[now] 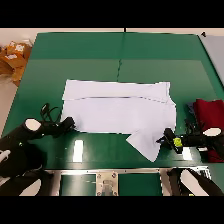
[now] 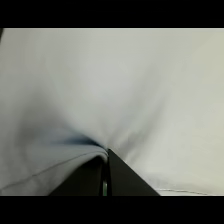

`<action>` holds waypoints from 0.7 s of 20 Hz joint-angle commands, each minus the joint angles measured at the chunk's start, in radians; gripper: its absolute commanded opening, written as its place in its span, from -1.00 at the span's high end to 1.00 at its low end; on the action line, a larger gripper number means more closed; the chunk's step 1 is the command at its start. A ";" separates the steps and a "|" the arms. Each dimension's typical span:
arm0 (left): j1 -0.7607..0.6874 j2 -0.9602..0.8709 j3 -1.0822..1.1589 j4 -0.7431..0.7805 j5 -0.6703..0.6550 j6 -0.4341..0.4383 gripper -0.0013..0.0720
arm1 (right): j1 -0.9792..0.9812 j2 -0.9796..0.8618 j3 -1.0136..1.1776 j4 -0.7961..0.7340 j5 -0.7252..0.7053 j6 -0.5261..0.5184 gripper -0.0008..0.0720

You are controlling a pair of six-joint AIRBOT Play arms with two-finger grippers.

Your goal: Fold the shirts.

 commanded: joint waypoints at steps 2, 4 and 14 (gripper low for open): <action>0.002 0.005 0.100 0.170 -0.153 0.024 0.89 | 0.002 0.006 0.084 -0.067 0.093 -0.013 0.93; 0.002 0.005 0.170 0.326 -0.330 -0.014 0.89 | 0.002 0.047 0.143 -0.170 0.182 0.048 0.94; 0.002 0.001 0.277 0.439 -0.520 0.039 0.89 | 0.004 0.183 0.340 -0.180 0.307 0.100 0.93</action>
